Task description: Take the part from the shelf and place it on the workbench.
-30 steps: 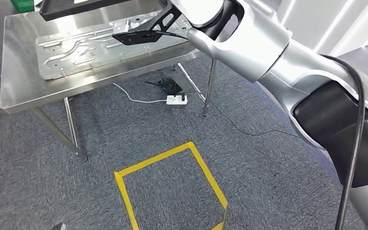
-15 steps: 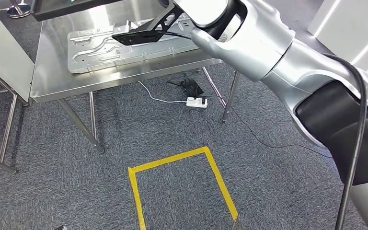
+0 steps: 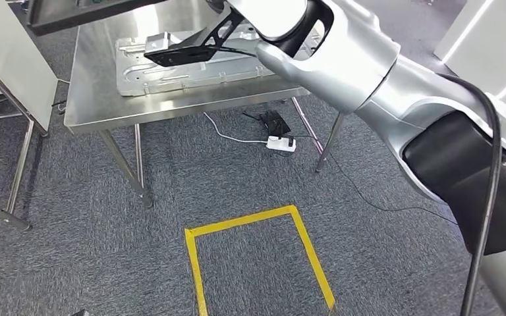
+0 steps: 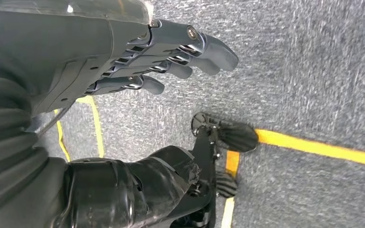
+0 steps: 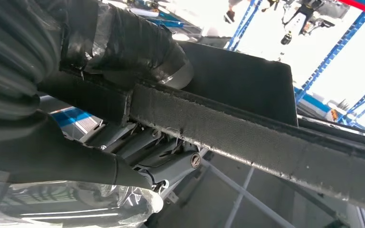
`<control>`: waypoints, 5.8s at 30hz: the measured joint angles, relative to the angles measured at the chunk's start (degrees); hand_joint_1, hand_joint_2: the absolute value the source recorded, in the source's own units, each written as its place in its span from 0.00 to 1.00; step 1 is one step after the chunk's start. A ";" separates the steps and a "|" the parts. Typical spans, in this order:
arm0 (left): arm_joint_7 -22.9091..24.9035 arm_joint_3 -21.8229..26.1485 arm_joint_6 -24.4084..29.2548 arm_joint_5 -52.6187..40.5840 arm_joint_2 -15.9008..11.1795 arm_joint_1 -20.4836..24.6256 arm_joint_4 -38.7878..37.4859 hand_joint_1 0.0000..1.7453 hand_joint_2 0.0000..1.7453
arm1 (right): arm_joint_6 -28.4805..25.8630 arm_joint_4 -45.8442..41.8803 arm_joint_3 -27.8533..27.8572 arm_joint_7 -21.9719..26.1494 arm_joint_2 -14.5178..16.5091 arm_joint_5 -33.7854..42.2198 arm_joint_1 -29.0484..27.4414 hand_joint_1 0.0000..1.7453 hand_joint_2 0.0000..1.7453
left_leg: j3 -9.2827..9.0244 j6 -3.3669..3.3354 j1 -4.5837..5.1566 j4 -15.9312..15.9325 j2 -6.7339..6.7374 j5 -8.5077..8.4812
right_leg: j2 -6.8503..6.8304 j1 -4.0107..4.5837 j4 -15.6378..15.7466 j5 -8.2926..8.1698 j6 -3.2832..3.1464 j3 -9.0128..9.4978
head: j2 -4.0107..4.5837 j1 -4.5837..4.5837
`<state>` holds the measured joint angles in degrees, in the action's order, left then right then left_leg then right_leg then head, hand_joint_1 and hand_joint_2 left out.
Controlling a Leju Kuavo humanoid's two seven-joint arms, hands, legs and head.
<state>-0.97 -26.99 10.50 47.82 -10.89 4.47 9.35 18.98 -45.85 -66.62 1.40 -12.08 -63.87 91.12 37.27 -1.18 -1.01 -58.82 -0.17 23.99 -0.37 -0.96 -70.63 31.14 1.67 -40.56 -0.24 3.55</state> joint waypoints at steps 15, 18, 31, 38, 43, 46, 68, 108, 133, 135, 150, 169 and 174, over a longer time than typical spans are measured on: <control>-0.62 -0.54 0.16 0.14 -0.11 0.27 0.00 0.00 1.00 | -0.65 0.17 -0.02 -0.14 0.04 -0.15 0.57 1.00 1.00 | 2.75 1.73 0.74 -9.02 -0.64 6.22 | 0.42 0.87 13.09 -7.93 -3.47 5.15 | 0.00 -0.22; -0.62 -0.58 0.40 0.19 -0.16 0.19 0.00 0.00 1.00 | -0.60 0.22 -0.05 -0.15 -0.01 -0.15 0.34 1.00 1.00 | 6.56 2.36 0.28 -14.82 -0.34 6.65 | 0.41 0.77 12.89 -7.47 -3.46 5.42 | 0.00 -0.22; -0.44 -0.81 0.47 0.27 -0.32 0.39 -0.02 0.00 1.00 | -0.59 0.34 -0.11 -0.23 -0.36 -0.17 -0.07 1.00 1.00 | -1.02 -0.41 0.32 0.63 0.18 0.24 | 0.47 0.50 -1.69 0.02 -0.58 -1.13 | 0.00 -0.24; -0.20 -0.86 0.35 0.29 -0.30 0.37 -0.02 0.00 1.00 | -0.58 0.39 -0.13 -1.13 -0.81 -0.14 -0.42 1.00 1.00 | -2.15 0.12 0.61 0.20 -0.47 1.52 | 0.66 1.17 10.23 -8.46 -2.05 2.54 | 0.00 -0.19; 0.04 -0.93 0.30 0.39 -0.41 0.25 -0.02 0.00 1.00 | 0.45 0.17 -0.13 -2.18 -1.54 -0.06 -0.27 1.00 1.00 | -1.38 1.30 0.60 -0.99 -0.43 2.84 | 0.56 0.87 12.50 -8.71 -2.96 3.82 | 0.00 -0.29; 0.09 -0.98 0.29 0.39 -0.52 0.17 -0.02 0.00 1.00 | 1.48 -0.07 -0.11 -2.79 -2.71 0.04 0.18 1.00 1.00 | 3.04 1.96 0.41 -10.31 -0.25 7.25 | 0.33 0.76 12.91 -8.67 -3.43 4.31 | 0.00 -0.33; -0.05 -2.09 0.22 0.02 -0.76 0.76 -0.02 0.00 1.00 | 2.73 -2.53 0.10 -3.93 -7.91 0.55 0.71 1.00 1.00 | -3.20 0.19 0.23 -0.36 -0.19 3.09 | 0.79 0.38 8.32 -8.95 -1.20 0.65 | 0.00 -0.16; 0.10 -3.40 0.16 0.03 -1.13 1.47 -0.02 0.00 1.00 | 0.17 -5.75 3.63 -8.04 -11.04 -1.48 -1.22 1.00 1.00 | 2.64 2.25 0.22 -13.00 0.53 8.79 | 2.88 0.37 10.92 -7.94 -3.51 3.05 | 0.00 -0.19; 0.01 -3.78 0.16 0.53 -0.63 1.03 -0.07 0.00 1.00 | 0.35 -6.54 3.75 -5.72 -10.88 -2.50 -2.72 1.00 1.00 | -3.54 1.44 0.17 -0.33 0.52 3.48 | 0.68 -0.23 9.46 -8.11 -1.35 1.39 | 0.00 0.26; 0.03 -3.84 0.15 0.52 -0.63 1.02 -0.07 0.00 1.00 | 0.22 -6.52 3.79 -5.93 -10.87 -2.38 -3.41 1.00 1.00 | -3.46 1.86 0.05 -1.14 0.56 4.26 | 0.75 -0.27 9.65 -7.81 -2.12 1.83 | 0.00 0.19; 0.26 -4.40 0.25 0.59 -0.87 1.00 -0.07 0.00 1.00 | -1.16 -6.08 3.98 -5.95 -10.33 -2.93 -5.96 1.00 1.00 | -0.74 -1.06 1.34 1.09 0.45 -0.37 | 1.68 0.81 10.61 -5.04 -1.93 5.25 | 0.00 0.30; 0.42 -4.69 0.14 0.51 -0.71 1.09 -0.07 0.00 1.00 | -1.89 -5.25 4.05 -5.85 -9.48 -3.88 -7.04 1.00 1.00 | 0.97 1.73 0.57 -9.37 0.25 7.79 | 0.47 -0.17 10.61 -7.22 -2.82 3.00 | 0.00 0.01; 0.59 -4.78 0.16 0.56 -0.63 0.81 -0.07 0.00 1.00 | -2.35 -4.76 4.02 -5.39 -8.80 -4.49 -8.33 1.00 1.00 | 4.81 1.40 0.50 -9.86 0.36 2.73 | -0.33 0.40 10.61 -5.70 -2.95 4.87 | 0.00 0.03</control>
<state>-0.38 -31.77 10.67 48.38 -11.52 5.28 9.29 16.63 -50.61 -62.60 -3.98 -20.88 -68.36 82.79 42.08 0.22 -0.51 -68.68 0.19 26.72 -0.69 -0.57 -60.02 25.44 -1.28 -35.70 -0.24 3.58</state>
